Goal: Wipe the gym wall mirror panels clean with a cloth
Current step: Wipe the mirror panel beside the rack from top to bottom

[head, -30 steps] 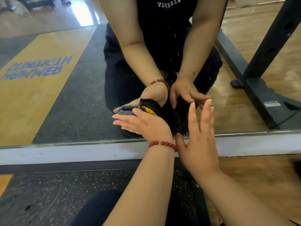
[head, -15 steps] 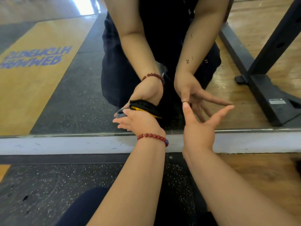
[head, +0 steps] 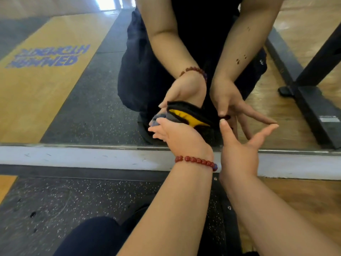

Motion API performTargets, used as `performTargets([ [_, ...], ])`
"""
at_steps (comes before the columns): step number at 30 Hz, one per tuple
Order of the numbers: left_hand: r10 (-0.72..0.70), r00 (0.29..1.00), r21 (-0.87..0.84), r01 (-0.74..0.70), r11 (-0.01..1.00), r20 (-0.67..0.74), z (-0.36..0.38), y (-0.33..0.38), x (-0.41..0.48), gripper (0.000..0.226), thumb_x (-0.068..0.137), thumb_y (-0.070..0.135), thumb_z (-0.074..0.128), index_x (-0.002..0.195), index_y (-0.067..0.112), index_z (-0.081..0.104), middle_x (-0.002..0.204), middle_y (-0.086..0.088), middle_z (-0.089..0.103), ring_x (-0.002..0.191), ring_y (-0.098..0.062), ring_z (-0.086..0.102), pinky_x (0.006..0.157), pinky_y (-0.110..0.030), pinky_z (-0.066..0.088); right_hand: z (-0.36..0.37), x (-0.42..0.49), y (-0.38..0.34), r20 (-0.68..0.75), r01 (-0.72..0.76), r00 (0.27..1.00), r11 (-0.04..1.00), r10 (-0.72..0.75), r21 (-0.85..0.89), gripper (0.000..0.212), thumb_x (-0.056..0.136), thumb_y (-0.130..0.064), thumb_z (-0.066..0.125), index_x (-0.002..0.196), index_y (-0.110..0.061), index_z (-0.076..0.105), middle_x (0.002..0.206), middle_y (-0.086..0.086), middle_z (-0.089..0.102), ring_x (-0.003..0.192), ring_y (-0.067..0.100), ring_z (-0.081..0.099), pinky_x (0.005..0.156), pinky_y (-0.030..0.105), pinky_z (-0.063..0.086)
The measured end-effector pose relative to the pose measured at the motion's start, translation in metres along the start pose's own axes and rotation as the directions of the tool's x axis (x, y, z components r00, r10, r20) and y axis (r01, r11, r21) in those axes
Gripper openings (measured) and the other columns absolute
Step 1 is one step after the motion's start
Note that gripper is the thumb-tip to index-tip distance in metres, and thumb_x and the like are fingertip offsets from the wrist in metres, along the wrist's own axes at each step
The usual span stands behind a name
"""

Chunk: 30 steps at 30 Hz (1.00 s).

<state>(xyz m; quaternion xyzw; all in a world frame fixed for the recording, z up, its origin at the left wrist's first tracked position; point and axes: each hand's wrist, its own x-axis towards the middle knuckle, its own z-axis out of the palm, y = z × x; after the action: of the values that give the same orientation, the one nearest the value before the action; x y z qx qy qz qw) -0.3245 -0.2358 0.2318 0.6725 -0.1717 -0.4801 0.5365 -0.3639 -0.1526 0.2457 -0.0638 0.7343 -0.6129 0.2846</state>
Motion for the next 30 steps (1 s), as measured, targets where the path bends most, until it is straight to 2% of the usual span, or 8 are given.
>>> performTargets([
  [5,-0.035,0.997,-0.001,0.035,0.999,0.069,0.000,0.009,-0.014,0.052,0.110,0.022,0.015,0.158,0.015,-0.003,0.164,0.001,-0.017,0.150,-0.013,-0.011,0.113,-0.026,-0.003,0.002,-0.001,-0.003,0.017,0.010,1.000,0.999,-0.009,-0.031,0.113,0.084,-0.054,0.070,0.148,-0.048,-0.023,0.163,-0.004,0.023,0.145,0.023,0.032,0.111,0.042,0.030],
  [8,-0.109,0.993,-0.057,0.112,0.992,0.048,-0.004,0.002,-0.007,0.054,0.109,0.016,0.024,0.157,0.006,0.003,0.165,-0.010,-0.012,0.150,-0.025,-0.007,0.108,-0.027,-0.004,0.000,-0.002,-0.004,0.032,0.004,0.999,0.999,-0.003,-0.038,0.112,0.084,-0.057,0.068,0.147,-0.049,-0.025,0.163,-0.002,0.021,0.146,0.025,0.031,0.113,0.046,0.029],
  [10,-0.020,0.998,0.001,0.019,1.000,0.067,-0.004,0.007,-0.014,0.058,0.108,0.017,0.031,0.157,0.007,0.002,0.165,-0.013,-0.009,0.150,-0.029,-0.005,0.113,-0.034,-0.005,-0.002,-0.003,-0.003,0.044,0.007,0.999,0.999,-0.005,-0.045,0.110,0.085,-0.058,0.066,0.147,-0.049,-0.024,0.163,-0.002,0.022,0.145,0.026,0.032,0.113,0.047,0.030],
  [13,0.267,0.956,-0.063,-0.261,0.963,0.126,-0.001,0.022,-0.039,0.058,0.109,0.031,0.022,0.156,0.022,-0.010,0.163,0.003,-0.021,0.150,-0.015,-0.015,0.116,-0.028,-0.011,-0.009,-0.005,-0.004,0.073,0.032,0.997,0.999,-0.031,-0.020,0.104,0.088,-0.057,0.062,0.149,-0.049,-0.021,0.163,-0.001,0.023,0.146,0.024,0.029,0.112,0.046,0.031],
  [15,0.491,0.856,0.005,-0.498,0.867,0.161,-0.003,0.016,-0.045,0.065,0.105,0.034,0.024,0.156,0.018,-0.012,0.162,-0.001,-0.024,0.148,-0.016,-0.020,0.116,-0.029,-0.015,-0.015,-0.006,-0.006,0.079,0.038,0.996,0.999,-0.036,-0.019,0.098,0.090,-0.058,0.058,0.151,-0.047,-0.018,0.162,-0.002,0.025,0.145,0.023,0.030,0.111,0.045,0.031],
  [19,0.829,0.458,0.200,-0.889,0.413,0.322,-0.009,-0.012,-0.021,0.067,0.099,0.027,0.033,0.154,0.005,-0.001,0.159,-0.027,-0.010,0.147,-0.040,-0.016,0.121,-0.044,-0.011,-0.023,-0.001,-0.013,0.009,0.075,0.997,0.997,-0.075,-0.015,0.091,0.088,-0.062,0.056,0.156,-0.042,-0.002,0.160,-0.008,0.025,0.145,0.017,0.029,0.111,0.038,0.028],
  [24,0.899,0.080,0.266,-0.963,-0.042,0.430,-0.004,0.006,-0.022,0.055,0.103,0.032,0.029,0.148,0.003,0.014,0.153,-0.022,0.006,0.141,-0.052,0.003,0.119,-0.054,-0.003,-0.038,0.012,-0.020,-0.083,0.181,0.980,0.983,-0.181,-0.010,0.089,0.087,-0.065,0.058,0.150,-0.055,-0.003,0.164,-0.010,0.017,0.148,0.018,0.026,0.110,0.041,0.031],
  [30,0.814,-0.229,0.290,-0.854,-0.431,0.534,0.000,0.036,-0.031,0.056,0.103,0.033,0.040,0.150,0.010,0.021,0.153,-0.015,0.015,0.144,-0.043,0.003,0.121,-0.052,-0.003,-0.044,0.010,-0.037,-0.098,0.252,0.961,0.965,-0.258,-0.078,0.090,0.090,-0.060,0.055,0.158,-0.031,0.004,0.164,-0.017,-0.007,0.151,0.013,0.007,0.104,0.026,0.020],
])
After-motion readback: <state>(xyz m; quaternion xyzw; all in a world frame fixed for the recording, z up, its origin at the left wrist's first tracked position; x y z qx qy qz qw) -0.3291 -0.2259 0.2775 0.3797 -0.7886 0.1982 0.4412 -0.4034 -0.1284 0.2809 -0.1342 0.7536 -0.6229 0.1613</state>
